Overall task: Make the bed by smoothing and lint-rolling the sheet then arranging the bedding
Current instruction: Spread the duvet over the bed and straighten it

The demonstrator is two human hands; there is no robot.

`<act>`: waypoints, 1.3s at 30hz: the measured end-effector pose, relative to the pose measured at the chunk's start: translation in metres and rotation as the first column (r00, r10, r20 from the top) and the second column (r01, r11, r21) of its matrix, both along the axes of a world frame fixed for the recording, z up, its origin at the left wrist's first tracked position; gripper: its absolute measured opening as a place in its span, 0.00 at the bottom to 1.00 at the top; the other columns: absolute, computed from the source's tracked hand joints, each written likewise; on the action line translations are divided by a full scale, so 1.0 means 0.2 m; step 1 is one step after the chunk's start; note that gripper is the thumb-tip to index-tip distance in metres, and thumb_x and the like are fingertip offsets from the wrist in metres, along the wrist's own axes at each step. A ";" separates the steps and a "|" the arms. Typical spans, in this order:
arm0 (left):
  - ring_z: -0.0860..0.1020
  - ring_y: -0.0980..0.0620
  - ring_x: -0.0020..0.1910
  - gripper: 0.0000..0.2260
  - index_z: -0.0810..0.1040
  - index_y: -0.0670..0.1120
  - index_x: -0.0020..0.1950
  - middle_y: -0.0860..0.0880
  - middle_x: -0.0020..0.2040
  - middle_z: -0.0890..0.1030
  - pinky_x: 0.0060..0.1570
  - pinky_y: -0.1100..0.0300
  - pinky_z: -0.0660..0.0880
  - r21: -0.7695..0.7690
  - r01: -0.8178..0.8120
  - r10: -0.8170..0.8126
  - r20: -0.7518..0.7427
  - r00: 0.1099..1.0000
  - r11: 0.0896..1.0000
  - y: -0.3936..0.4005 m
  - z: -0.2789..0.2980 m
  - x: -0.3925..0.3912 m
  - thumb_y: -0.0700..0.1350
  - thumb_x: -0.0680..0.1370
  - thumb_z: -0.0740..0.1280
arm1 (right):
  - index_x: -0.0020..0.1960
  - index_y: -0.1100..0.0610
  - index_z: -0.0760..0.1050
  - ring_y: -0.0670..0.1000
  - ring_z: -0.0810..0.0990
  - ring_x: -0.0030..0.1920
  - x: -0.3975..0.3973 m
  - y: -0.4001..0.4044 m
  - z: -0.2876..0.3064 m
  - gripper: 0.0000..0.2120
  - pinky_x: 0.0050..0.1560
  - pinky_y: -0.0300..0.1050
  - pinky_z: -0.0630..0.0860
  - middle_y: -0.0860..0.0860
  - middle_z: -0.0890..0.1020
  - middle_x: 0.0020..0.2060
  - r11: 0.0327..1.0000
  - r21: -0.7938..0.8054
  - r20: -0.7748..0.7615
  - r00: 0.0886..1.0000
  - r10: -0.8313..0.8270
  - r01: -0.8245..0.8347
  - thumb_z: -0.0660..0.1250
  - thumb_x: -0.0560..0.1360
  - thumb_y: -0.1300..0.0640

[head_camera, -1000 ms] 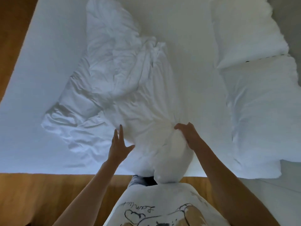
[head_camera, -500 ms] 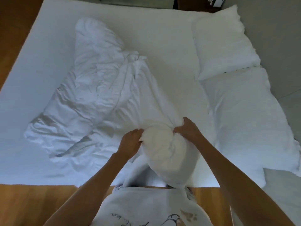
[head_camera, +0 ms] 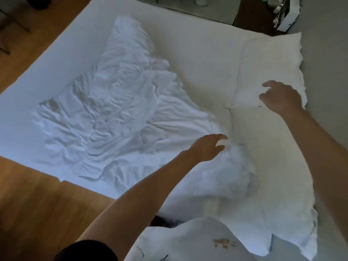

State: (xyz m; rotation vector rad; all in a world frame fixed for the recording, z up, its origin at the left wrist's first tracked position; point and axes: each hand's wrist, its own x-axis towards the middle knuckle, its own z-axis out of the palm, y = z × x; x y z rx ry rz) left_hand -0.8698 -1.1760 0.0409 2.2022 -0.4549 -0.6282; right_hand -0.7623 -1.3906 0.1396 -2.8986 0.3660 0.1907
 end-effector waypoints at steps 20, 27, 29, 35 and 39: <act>0.78 0.48 0.60 0.14 0.73 0.50 0.67 0.46 0.64 0.78 0.54 0.56 0.75 0.480 -0.584 0.732 -0.211 0.648 0.655 1.14 -0.70 -0.81 0.47 0.82 0.61 | 0.71 0.55 0.68 0.55 0.76 0.61 -0.77 0.52 -1.10 0.21 0.57 0.46 0.72 0.55 0.78 0.62 0.920 0.282 -0.572 0.722 0.389 -0.272 0.62 0.79 0.51; 0.79 0.47 0.57 0.14 0.74 0.50 0.67 0.46 0.63 0.79 0.55 0.52 0.79 0.452 -0.660 0.795 -0.242 0.556 0.600 1.59 -0.78 -1.01 0.45 0.81 0.62 | 0.71 0.54 0.67 0.54 0.75 0.62 -0.96 0.97 -1.15 0.22 0.58 0.45 0.71 0.54 0.77 0.63 0.908 0.271 -0.614 0.669 0.420 -0.321 0.62 0.79 0.51; 0.79 0.47 0.57 0.14 0.74 0.51 0.67 0.46 0.63 0.79 0.55 0.52 0.79 0.436 -0.668 0.793 -0.236 0.562 0.603 1.76 -0.79 -1.04 0.45 0.81 0.61 | 0.71 0.54 0.67 0.54 0.75 0.62 -0.99 1.16 -1.17 0.22 0.58 0.45 0.71 0.55 0.77 0.63 0.907 0.260 -0.603 0.679 0.420 -0.330 0.61 0.79 0.51; 0.77 0.47 0.62 0.16 0.73 0.51 0.69 0.47 0.67 0.77 0.59 0.54 0.77 0.444 -0.546 0.674 -0.208 0.709 0.710 2.39 -0.82 -1.16 0.48 0.81 0.61 | 0.72 0.54 0.66 0.56 0.74 0.63 -1.17 1.81 -1.22 0.23 0.58 0.47 0.73 0.55 0.76 0.64 0.923 0.198 -0.592 0.711 0.380 -0.329 0.60 0.79 0.51; 0.77 0.48 0.62 0.16 0.72 0.51 0.69 0.48 0.68 0.75 0.58 0.55 0.77 0.460 -0.494 0.619 -0.171 0.766 0.738 2.75 -0.77 -1.17 0.47 0.81 0.62 | 0.72 0.54 0.65 0.56 0.72 0.63 -1.31 2.21 -1.21 0.24 0.61 0.49 0.72 0.55 0.75 0.63 0.923 0.169 -0.587 0.717 0.376 -0.346 0.61 0.77 0.49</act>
